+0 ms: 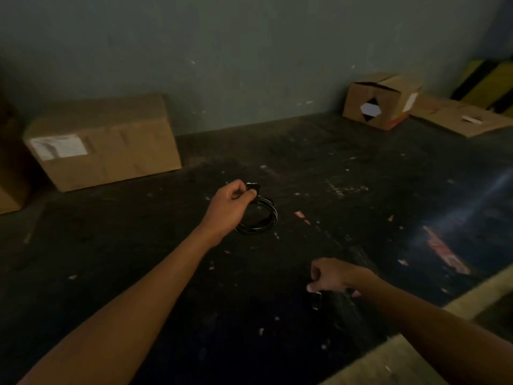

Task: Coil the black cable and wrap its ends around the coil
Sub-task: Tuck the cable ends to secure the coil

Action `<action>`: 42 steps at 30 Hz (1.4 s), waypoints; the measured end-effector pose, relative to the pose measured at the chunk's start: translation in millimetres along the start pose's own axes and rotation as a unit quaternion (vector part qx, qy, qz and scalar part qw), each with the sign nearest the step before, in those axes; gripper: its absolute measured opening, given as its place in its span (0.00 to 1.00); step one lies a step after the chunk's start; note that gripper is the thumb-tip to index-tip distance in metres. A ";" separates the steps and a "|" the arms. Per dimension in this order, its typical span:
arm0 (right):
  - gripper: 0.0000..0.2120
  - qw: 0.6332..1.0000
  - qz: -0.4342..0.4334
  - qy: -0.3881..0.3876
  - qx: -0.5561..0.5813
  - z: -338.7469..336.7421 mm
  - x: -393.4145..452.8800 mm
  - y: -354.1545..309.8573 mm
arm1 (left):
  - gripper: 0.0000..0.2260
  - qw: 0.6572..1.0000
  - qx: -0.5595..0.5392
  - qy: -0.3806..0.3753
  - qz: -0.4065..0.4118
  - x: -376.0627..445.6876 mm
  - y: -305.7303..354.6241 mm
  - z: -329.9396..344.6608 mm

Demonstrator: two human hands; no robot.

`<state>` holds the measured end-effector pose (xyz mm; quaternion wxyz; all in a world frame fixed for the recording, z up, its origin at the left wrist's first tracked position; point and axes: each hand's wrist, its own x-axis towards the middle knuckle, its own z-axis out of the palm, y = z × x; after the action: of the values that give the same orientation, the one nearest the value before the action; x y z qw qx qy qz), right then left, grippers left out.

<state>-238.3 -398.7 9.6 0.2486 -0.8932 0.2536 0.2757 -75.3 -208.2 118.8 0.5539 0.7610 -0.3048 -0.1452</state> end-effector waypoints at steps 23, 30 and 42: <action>0.12 0.947 -0.175 0.127 0.236 -58.1 3.4 -86.5 | 0.04 0.995 -0.031 0.029 -0.094 0.0 -13.2 -24.6; 0.06 0.871 -0.317 0.263 0.268 -109.0 -19.2 -158.9 | 0.05 0.941 -0.265 0.137 -0.158 8.0 -9.3 -58.1; 0.10 0.799 -0.327 0.199 0.463 -119.6 -25.7 -231.8 | 0.14 0.807 -0.525 0.227 -0.148 -3.2 1.5 -105.6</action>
<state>-76.1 -287.1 182.6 0.6516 -0.7371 0.0874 -0.1563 -19.2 -126.9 156.1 0.8939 0.4017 0.0685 -0.1867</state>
